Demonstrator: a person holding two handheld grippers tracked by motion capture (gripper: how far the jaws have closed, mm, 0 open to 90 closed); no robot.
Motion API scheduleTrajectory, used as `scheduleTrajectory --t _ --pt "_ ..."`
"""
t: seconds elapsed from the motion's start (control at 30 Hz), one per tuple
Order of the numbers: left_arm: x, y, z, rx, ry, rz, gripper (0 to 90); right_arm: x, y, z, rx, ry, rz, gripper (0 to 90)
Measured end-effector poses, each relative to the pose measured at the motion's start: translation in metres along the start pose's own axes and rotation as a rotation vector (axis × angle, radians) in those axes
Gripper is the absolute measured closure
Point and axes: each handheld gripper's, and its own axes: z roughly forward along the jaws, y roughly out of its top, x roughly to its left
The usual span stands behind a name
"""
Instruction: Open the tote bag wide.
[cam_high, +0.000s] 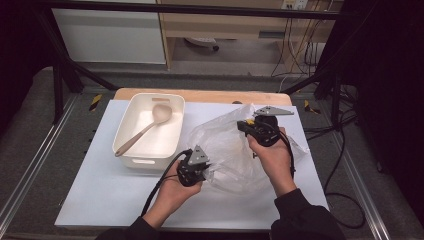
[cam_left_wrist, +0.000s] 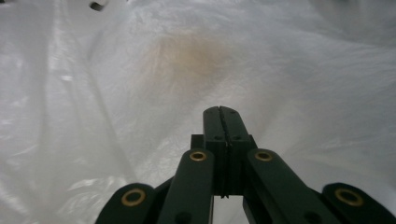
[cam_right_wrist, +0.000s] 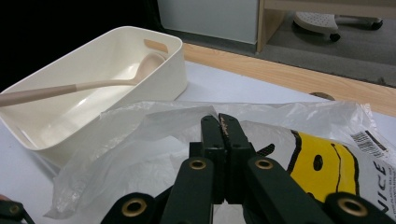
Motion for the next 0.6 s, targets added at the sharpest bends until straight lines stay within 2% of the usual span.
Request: scheduleTrajectory --t 0.17,0.27,0.33,0.4,0.47,0.53,0.6 --pt "0.013 0.008 -0.026 -0.032 -0.001 -0.033 90.0 0.001 0.004 -0.003 -0.004 0.004 -0.005 90.0" --pt "0.023 0.014 -0.041 -0.045 0.024 -0.029 89.4 0.002 0.008 -0.002 -0.004 0.003 -0.002 90.0" --pt "0.033 0.017 -0.05 -0.06 0.045 -0.04 88.5 0.001 0.011 0.0 -0.003 0.0 -0.011 90.0" --pt "0.042 0.018 -0.059 -0.079 0.042 -0.063 87.8 0.001 0.013 0.001 0.001 -0.006 -0.013 90.0" --pt "0.05 0.02 -0.067 -0.091 0.064 -0.063 86.7 0.0 0.014 0.003 0.006 -0.01 -0.021 90.0" --pt "0.057 0.02 -0.073 -0.107 0.089 -0.068 83.3 -0.002 0.015 0.004 0.013 -0.015 -0.02 90.0" --pt "0.064 0.021 -0.078 -0.118 0.111 -0.082 75.7 -0.003 0.014 0.005 0.018 -0.018 -0.019 90.0"
